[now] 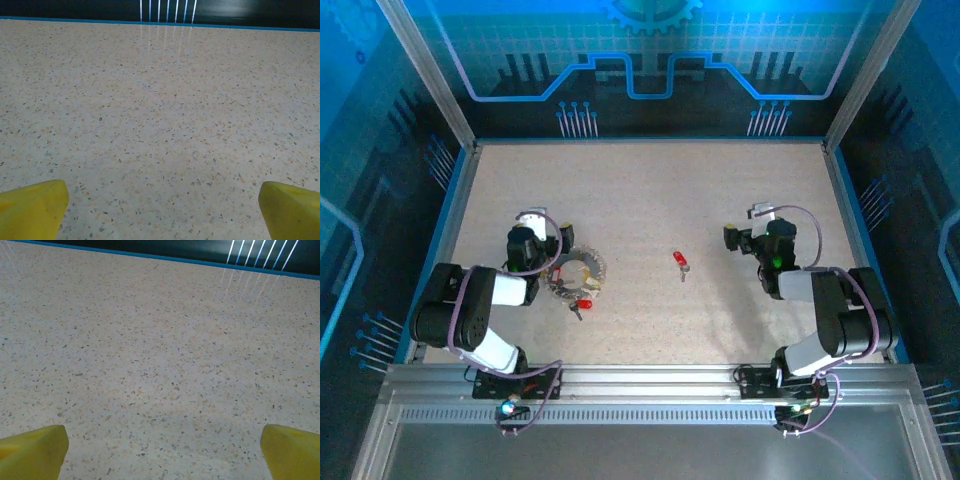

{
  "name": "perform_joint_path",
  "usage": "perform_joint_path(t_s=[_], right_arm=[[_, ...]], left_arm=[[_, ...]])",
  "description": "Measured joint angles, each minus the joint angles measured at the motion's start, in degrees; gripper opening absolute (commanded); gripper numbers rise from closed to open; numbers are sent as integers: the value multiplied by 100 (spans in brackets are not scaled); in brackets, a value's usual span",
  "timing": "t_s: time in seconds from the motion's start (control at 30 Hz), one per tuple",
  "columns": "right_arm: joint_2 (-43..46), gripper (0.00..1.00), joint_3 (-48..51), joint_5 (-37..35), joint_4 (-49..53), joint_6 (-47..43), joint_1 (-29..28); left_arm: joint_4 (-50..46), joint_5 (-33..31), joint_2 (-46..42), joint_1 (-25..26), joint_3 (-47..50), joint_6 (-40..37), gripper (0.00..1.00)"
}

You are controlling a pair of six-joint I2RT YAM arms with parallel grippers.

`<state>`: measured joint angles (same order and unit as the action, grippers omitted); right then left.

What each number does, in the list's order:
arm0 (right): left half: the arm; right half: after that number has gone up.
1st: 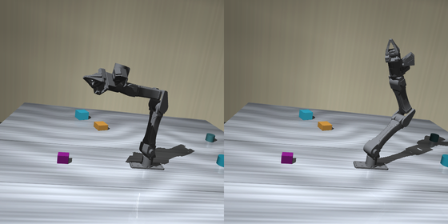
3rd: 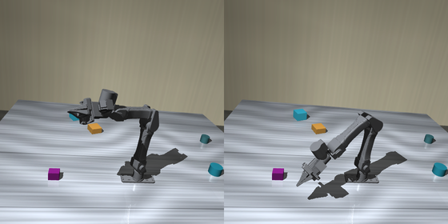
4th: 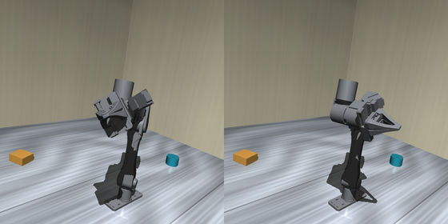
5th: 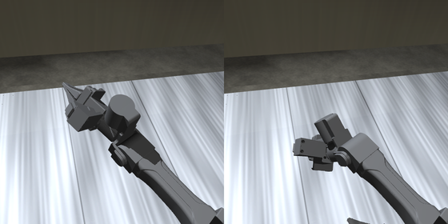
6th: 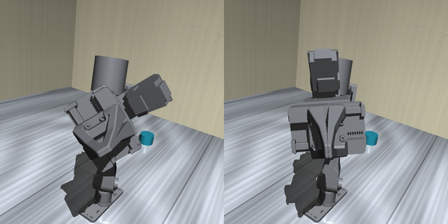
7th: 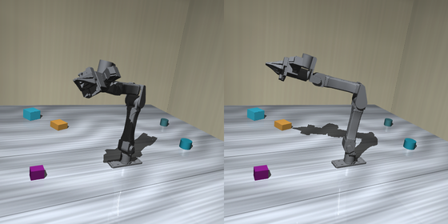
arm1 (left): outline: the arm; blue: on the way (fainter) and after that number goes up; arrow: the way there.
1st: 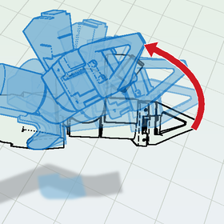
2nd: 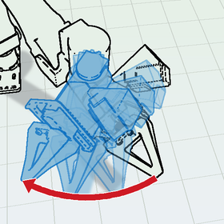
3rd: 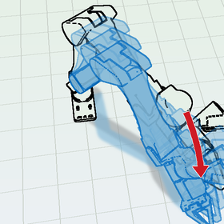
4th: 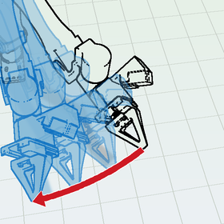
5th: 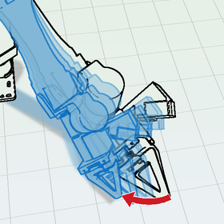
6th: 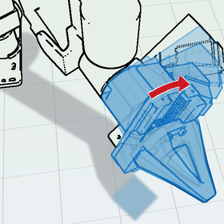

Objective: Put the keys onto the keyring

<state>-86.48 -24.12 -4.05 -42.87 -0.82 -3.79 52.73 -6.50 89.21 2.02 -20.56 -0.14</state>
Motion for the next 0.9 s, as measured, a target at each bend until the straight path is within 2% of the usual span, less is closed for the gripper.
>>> perform_joint_path(t_s=[0.9], right_arm=[[0,100,0,0,0,0,9]], left_arm=[[-13,-81,0,-24,2,20,99]])
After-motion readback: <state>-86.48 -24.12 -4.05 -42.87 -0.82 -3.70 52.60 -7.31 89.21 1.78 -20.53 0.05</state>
